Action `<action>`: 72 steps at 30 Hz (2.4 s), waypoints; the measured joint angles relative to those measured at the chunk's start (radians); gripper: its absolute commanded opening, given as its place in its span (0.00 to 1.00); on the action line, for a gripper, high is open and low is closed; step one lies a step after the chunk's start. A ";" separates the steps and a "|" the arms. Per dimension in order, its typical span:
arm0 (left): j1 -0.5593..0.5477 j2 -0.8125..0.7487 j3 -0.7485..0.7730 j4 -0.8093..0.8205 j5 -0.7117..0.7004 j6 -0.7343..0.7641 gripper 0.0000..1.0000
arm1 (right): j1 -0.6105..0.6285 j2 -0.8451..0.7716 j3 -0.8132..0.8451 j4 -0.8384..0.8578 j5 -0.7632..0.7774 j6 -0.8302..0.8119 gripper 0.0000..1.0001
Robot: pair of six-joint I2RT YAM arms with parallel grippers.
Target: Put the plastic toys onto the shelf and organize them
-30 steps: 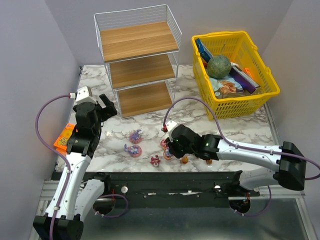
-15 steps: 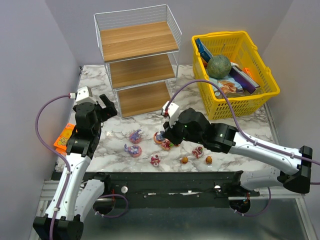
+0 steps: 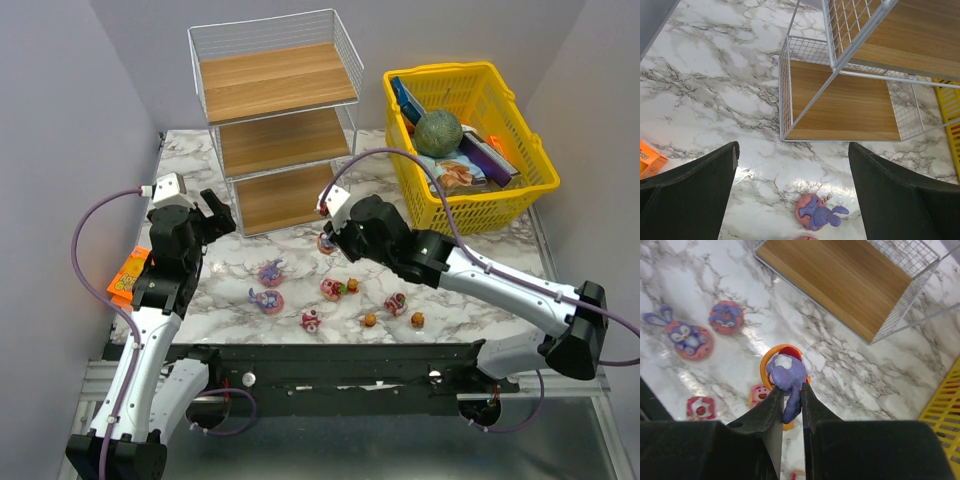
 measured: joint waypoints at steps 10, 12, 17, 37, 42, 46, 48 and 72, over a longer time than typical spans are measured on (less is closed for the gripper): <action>0.000 -0.005 0.000 -0.002 0.018 0.000 0.99 | -0.051 0.153 -0.018 0.163 -0.038 -0.206 0.01; 0.000 -0.011 0.000 -0.006 0.022 0.000 0.99 | -0.058 0.154 -0.056 0.236 -0.042 -0.259 0.01; 0.000 -0.029 0.000 -0.020 0.026 0.000 0.99 | -0.107 0.176 -0.118 0.390 -0.093 -0.346 0.01; 0.000 -0.031 -0.009 -0.027 0.042 -0.009 0.99 | -0.304 0.417 -0.073 0.547 -0.313 -0.555 0.01; 0.000 -0.024 -0.016 -0.027 0.048 -0.008 0.99 | -0.319 0.469 -0.027 0.555 -0.326 -0.616 0.01; 0.000 -0.023 -0.021 -0.026 0.049 -0.008 0.99 | -0.332 0.488 -0.013 0.552 -0.352 -0.655 0.07; 0.000 -0.023 -0.023 -0.026 0.050 -0.008 0.99 | -0.343 0.489 -0.012 0.543 -0.375 -0.673 0.11; 0.000 -0.013 -0.030 -0.021 0.061 0.000 0.99 | -0.411 0.562 0.102 0.413 -0.522 -0.756 0.25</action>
